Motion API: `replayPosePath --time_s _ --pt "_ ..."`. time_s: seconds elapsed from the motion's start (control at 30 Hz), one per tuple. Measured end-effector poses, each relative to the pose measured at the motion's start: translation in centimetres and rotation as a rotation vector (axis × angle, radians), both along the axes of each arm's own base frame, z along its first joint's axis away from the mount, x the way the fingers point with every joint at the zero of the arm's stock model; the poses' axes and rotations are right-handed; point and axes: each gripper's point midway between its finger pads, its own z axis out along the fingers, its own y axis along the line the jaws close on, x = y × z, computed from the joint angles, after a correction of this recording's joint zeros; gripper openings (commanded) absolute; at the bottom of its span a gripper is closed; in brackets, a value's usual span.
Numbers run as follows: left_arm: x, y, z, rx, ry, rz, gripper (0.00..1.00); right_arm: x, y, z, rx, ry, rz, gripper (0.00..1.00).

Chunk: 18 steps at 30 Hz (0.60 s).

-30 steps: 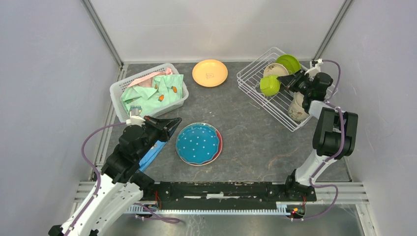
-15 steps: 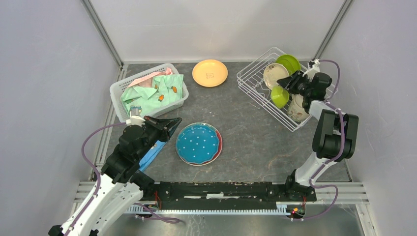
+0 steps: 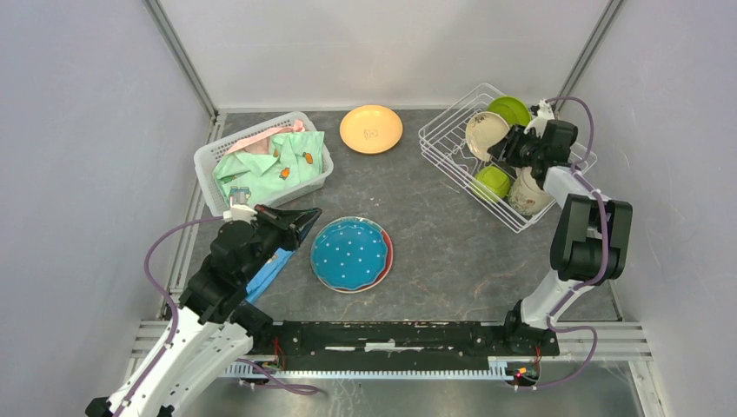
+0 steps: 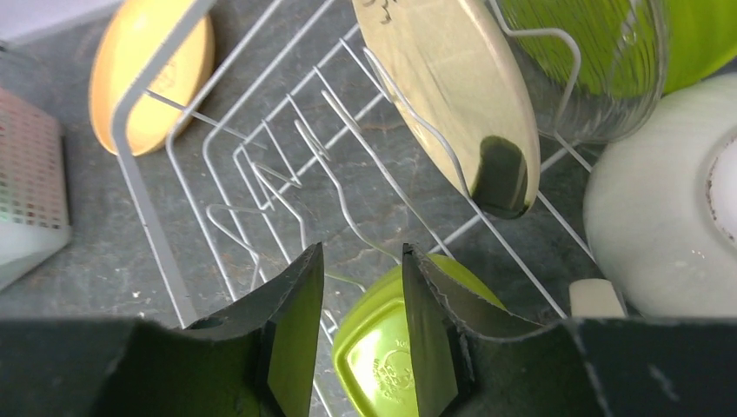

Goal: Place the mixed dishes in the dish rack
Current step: Turn the bowl upside down on the dish rack.

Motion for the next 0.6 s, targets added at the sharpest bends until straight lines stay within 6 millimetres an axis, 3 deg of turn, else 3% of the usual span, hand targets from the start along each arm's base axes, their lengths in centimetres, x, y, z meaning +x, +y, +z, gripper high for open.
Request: replayPosePath --time_s 0.47,0.6 --pt "0.1 -0.1 -0.2 0.003 0.006 0.000 0.02 -2.8 -0.5 -2.6 -0.284 0.169 -0.078 0.41" --pt "0.1 0.0 -0.2 0.004 0.005 0.001 0.02 -3.3 -0.9 -2.9 -0.329 0.189 -0.090 0.45"
